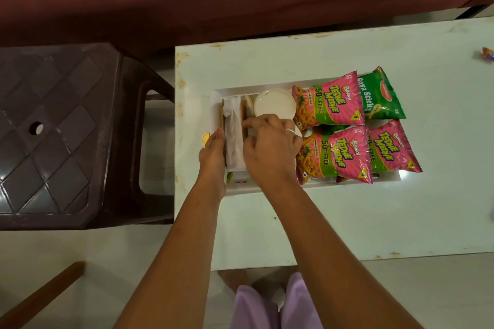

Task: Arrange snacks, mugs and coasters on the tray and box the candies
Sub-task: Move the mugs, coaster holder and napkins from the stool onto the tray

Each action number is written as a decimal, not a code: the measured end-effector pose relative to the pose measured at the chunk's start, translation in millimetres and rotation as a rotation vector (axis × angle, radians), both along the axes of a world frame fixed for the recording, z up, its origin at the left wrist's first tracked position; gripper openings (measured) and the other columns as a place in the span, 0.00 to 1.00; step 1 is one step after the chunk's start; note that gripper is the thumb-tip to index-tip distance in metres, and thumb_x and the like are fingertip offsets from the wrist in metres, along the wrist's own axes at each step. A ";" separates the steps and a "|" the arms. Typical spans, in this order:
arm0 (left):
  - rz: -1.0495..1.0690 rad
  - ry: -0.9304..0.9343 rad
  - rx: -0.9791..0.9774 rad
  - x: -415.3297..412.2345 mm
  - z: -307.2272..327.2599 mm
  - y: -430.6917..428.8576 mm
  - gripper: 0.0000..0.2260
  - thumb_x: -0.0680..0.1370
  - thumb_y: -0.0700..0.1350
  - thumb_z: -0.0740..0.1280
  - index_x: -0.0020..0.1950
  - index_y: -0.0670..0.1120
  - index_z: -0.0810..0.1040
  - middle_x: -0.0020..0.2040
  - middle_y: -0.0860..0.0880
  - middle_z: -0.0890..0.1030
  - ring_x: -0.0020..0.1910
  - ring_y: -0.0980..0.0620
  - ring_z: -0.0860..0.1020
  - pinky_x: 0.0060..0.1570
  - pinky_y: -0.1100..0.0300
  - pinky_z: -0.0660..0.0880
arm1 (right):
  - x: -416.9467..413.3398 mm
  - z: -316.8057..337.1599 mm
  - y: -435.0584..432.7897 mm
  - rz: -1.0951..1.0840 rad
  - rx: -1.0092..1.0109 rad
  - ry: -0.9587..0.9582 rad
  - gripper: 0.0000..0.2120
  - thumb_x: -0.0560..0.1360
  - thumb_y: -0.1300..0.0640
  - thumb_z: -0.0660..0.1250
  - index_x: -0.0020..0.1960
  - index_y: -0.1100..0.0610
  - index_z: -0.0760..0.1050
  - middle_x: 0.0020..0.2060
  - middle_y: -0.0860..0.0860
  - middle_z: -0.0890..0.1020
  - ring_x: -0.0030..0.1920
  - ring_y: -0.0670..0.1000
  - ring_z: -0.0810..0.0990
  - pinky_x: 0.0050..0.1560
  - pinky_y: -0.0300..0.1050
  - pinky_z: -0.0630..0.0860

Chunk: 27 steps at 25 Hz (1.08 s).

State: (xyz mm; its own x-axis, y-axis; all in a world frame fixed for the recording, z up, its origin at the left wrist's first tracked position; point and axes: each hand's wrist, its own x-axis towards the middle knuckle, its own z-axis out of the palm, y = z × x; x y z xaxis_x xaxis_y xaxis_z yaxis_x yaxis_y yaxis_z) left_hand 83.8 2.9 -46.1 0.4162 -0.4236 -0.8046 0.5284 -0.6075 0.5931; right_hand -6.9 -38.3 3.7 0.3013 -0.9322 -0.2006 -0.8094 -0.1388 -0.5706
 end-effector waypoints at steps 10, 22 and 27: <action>0.124 -0.287 0.022 -21.1 -18.0 -4.9 0.25 0.72 0.63 0.65 0.66 0.55 0.70 0.67 0.47 0.71 0.65 0.44 0.70 0.66 0.41 0.67 | -128.8 -3.2 -82.3 -0.600 -0.079 0.013 0.17 0.73 0.57 0.62 0.62 0.52 0.73 0.63 0.54 0.71 0.63 0.60 0.68 0.63 0.56 0.63; 0.272 -0.408 0.113 -41.1 -6.7 -16.1 0.35 0.59 0.72 0.68 0.62 0.57 0.71 0.65 0.49 0.72 0.64 0.45 0.71 0.63 0.42 0.71 | -201.7 -49.4 -99.3 -0.548 0.343 -0.033 0.20 0.76 0.46 0.59 0.65 0.54 0.63 0.57 0.57 0.76 0.56 0.61 0.76 0.56 0.56 0.70; 0.375 -0.420 0.041 -56.1 -6.9 -17.5 0.31 0.59 0.69 0.71 0.57 0.57 0.71 0.62 0.50 0.74 0.62 0.46 0.72 0.60 0.47 0.73 | -205.9 -50.3 -97.2 -0.674 0.307 -0.041 0.25 0.75 0.45 0.61 0.67 0.53 0.60 0.61 0.59 0.71 0.61 0.64 0.72 0.59 0.60 0.68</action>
State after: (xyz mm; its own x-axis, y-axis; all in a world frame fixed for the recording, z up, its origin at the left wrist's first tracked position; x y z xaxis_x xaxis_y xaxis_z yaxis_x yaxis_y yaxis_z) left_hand 27.7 -14.6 -53.1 0.8205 -0.1564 -0.5498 0.4360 -0.4508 0.7789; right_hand -212.7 -135.4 -46.7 -0.3035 -0.8216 -0.4826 -0.6401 0.5510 -0.5354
